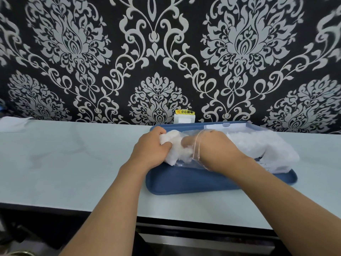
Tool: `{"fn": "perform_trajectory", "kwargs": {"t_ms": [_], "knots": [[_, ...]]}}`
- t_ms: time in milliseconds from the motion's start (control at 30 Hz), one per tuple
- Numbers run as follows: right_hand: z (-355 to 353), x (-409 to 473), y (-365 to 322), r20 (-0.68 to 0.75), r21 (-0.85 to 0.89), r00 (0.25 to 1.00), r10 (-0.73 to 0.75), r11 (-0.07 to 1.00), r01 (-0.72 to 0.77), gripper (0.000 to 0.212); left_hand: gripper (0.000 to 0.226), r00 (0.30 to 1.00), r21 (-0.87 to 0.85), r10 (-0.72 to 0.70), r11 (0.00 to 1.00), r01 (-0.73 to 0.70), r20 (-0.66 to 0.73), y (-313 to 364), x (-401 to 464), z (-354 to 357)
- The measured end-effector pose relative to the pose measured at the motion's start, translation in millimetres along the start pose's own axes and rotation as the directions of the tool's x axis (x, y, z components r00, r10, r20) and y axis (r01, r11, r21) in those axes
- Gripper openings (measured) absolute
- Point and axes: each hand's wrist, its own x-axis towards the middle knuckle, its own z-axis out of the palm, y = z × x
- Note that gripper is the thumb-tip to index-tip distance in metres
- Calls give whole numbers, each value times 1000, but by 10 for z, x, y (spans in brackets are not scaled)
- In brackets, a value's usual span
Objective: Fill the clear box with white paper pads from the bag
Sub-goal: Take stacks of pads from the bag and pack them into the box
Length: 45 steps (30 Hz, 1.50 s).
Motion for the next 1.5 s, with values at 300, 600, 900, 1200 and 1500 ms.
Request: {"fn": "perform_trajectory", "kwargs": {"t_ms": [300,600,900,1200,1500], "knots": [[-48,-587,509,-310,671,904,294,741,-11,27,34,991,138,-101,984,112,-85,123,27,17],[-177,-783,589,-266,945,881,390,285,159,27,36,921,-539,298,747,-389,-251,900,-384,93],[-217,-765,452,-202,979,841,503,128,158,48,32,956,-882,261,472,-8,131,1121,-453,363],[-194,-703,242,-23,1000,863,505,8,22,59,55,991,-892,125,451,-13,48,1269,-479,687],[-259,-707,303,-10,997,757,653,-53,59,78,41,981,-842,185,538,-49,61,1250,-482,689]]}}
